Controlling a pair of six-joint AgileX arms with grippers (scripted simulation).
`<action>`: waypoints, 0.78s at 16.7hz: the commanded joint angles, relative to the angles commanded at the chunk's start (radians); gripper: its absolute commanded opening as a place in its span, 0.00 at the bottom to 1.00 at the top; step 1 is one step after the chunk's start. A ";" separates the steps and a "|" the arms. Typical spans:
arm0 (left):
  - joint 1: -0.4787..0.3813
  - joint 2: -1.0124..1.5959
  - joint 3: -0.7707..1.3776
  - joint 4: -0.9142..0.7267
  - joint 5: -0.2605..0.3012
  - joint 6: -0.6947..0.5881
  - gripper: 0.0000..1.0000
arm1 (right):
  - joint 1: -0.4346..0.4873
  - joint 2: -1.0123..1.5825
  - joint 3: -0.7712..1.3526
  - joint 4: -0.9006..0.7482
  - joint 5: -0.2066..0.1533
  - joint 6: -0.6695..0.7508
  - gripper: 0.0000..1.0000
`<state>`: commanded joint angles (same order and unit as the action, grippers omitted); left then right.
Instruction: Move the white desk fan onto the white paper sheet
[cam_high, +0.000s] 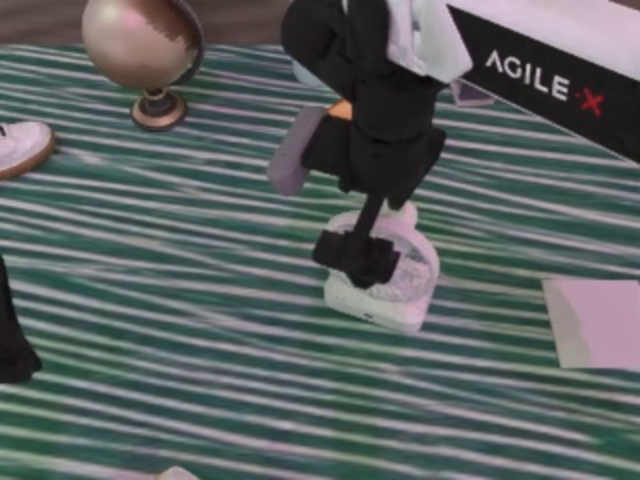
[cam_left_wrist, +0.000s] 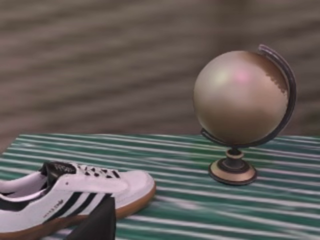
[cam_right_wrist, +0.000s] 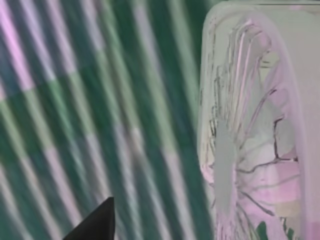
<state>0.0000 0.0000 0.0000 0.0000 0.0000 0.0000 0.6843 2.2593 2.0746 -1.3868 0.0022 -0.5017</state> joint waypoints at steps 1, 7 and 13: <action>0.000 0.000 0.000 0.000 0.000 0.000 1.00 | 0.000 0.000 0.000 0.000 0.000 0.000 1.00; 0.000 0.000 0.000 0.000 0.000 0.000 1.00 | 0.000 0.000 0.000 0.000 0.000 0.000 0.55; 0.000 0.000 0.000 0.000 0.000 0.000 1.00 | 0.000 0.000 0.000 0.000 0.000 0.000 0.10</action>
<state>0.0000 0.0000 0.0000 0.0000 0.0000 0.0000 0.6843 2.2593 2.0746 -1.3868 0.0022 -0.5017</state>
